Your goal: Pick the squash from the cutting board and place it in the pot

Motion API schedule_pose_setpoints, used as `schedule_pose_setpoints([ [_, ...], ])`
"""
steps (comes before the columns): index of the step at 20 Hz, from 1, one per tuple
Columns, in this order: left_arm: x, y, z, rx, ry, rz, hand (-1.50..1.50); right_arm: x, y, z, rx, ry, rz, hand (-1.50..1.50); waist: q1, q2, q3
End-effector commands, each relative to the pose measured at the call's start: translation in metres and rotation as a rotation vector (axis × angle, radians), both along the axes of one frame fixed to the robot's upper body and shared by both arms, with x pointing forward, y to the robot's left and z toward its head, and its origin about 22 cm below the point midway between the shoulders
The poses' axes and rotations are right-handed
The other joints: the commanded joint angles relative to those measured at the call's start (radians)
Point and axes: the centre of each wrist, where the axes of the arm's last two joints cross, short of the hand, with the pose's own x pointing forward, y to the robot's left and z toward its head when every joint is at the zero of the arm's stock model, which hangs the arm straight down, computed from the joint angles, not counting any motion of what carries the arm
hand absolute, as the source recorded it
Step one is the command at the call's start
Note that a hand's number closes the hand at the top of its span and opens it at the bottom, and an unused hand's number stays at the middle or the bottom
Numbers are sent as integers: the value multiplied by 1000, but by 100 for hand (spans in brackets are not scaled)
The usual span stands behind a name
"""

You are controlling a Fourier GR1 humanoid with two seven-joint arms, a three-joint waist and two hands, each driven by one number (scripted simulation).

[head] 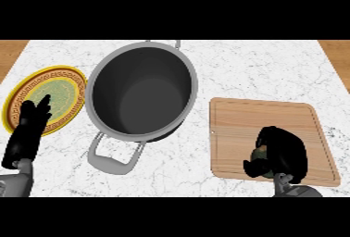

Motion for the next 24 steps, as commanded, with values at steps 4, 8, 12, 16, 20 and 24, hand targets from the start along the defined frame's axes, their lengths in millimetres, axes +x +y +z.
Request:
schedule_pose_setpoints([
  [4,-9,4,5,12,3,-1,0,-28,-33,41,-104,-50,301,150,-2,-1,1],
  [8,5,-1,7,11,1,24,0,-23,-38,89,-36,-285,289,150,-8,0,1],
  [12,-3,-3,9,16,11,17,0,-51,-22,119,-13,-545,367,150,-13,-5,1],
  [16,-6,0,-4,1,-5,16,0,-65,-5,170,134,-765,426,150,-4,-3,-1],
  [20,-5,-3,11,1,-8,-11,0,-67,14,200,116,-836,453,150,11,0,0],
  [24,5,4,5,-4,-5,-24,0,-57,51,229,139,-822,537,150,11,2,-2],
])
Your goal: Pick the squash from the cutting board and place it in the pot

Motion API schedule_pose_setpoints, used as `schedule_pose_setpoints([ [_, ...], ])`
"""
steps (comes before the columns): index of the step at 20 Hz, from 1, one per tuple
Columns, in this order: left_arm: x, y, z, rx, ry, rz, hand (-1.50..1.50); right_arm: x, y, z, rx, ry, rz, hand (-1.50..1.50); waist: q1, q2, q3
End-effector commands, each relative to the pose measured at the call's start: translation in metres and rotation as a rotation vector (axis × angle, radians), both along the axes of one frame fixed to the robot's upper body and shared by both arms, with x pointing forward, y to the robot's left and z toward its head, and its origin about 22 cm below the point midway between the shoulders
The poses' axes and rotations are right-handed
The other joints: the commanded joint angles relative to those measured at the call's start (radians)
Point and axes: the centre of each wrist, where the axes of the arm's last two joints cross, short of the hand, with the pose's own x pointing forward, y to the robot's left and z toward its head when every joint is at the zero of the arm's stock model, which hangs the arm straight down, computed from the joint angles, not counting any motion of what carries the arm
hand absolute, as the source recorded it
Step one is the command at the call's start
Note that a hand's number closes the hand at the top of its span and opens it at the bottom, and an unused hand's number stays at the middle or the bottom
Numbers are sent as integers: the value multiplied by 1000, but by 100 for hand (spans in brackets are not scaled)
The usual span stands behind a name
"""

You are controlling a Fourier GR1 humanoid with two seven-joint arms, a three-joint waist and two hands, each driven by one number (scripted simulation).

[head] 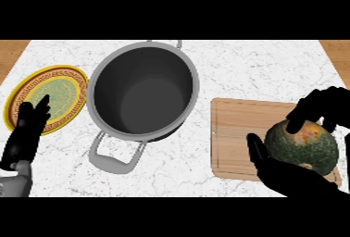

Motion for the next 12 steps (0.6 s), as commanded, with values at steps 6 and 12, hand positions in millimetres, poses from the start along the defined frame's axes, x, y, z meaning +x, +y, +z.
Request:
schedule_pose_setpoints([
  [6,0,0,-12,1,2,-2,0,21,71,66,3,97,121,150,7,2,-1],
  [12,-1,14,-11,4,17,-7,0,52,124,69,27,203,88,150,12,3,0],
])
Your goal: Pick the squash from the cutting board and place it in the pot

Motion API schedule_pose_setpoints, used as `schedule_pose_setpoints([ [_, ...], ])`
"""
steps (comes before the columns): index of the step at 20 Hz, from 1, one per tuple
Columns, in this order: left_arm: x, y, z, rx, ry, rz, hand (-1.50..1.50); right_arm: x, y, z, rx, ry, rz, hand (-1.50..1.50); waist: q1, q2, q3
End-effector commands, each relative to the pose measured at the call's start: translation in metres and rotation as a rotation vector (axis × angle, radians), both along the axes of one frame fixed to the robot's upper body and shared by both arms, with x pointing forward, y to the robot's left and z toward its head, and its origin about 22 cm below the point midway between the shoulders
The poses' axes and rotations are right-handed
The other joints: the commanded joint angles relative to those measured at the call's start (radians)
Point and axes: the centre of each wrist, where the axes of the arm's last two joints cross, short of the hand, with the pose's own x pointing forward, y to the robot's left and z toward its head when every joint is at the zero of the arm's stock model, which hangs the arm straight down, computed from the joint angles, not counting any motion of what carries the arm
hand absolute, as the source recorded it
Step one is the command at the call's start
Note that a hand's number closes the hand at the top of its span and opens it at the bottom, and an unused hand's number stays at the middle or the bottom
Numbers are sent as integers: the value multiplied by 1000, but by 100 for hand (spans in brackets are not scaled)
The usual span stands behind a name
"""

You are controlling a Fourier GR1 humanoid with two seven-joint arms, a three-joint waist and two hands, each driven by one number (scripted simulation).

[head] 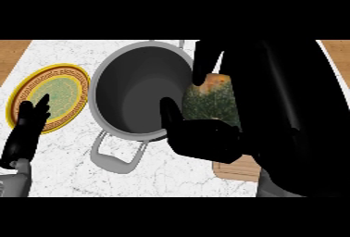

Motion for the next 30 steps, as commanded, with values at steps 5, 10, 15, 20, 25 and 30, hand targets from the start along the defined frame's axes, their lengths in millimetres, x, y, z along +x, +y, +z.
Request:
schedule_pose_setpoints([
  [5,6,-16,7,6,-16,0,0,58,53,-9,-8,149,-7,150,5,3,1],
  [10,-5,-9,-5,-3,-4,-21,0,84,78,-36,-21,263,14,150,17,6,1],
  [15,3,-1,3,4,12,-13,0,100,71,-77,82,435,-8,-150,10,6,1],
  [20,7,-14,1,-10,-15,-6,0,101,84,-106,190,433,64,-150,10,5,2],
  [25,10,-29,-1,7,-30,-29,0,114,76,-97,484,331,62,-150,18,8,2],
  [30,8,-11,3,4,-12,-4,0,112,70,-82,701,193,22,-150,1,2,2],
])
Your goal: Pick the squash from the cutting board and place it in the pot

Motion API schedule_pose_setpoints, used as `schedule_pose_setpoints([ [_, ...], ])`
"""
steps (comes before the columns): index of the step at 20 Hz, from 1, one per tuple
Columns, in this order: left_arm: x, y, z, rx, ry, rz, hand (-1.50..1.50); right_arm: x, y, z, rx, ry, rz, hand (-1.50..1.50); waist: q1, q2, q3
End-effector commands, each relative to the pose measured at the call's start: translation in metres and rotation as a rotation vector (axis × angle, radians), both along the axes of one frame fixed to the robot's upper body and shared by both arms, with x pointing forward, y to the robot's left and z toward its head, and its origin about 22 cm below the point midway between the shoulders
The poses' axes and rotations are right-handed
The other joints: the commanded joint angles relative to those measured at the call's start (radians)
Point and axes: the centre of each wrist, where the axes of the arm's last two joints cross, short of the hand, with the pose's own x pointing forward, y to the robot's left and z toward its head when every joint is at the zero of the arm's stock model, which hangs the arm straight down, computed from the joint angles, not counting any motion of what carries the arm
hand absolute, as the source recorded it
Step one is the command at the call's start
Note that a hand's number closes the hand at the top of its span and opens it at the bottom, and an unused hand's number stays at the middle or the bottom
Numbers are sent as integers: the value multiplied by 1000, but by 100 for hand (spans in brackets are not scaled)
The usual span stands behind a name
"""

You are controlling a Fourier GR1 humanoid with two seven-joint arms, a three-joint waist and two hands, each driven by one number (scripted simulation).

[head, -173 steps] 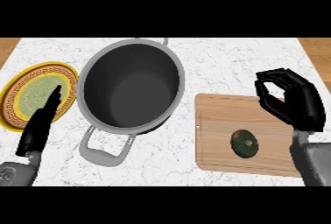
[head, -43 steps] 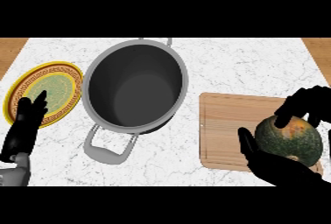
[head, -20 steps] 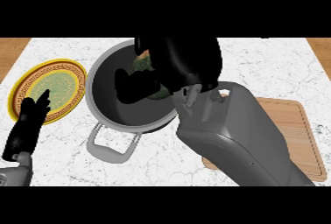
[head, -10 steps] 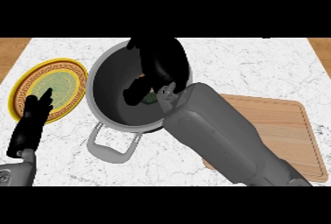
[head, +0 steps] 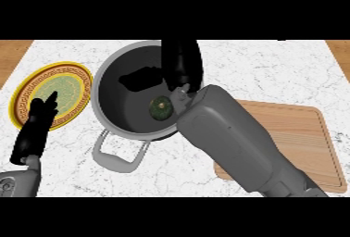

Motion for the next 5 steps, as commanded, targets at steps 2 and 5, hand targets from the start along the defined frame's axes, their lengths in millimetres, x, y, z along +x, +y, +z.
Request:
schedule_pose_setpoints([
  [2,-3,2,-3,-2,14,22,0,0,-29,-7,162,-75,-92,-150,-32,-6,1],
  [5,-9,12,-11,17,6,44,0,3,-64,-15,212,-122,-165,-150,-37,-6,1],
])
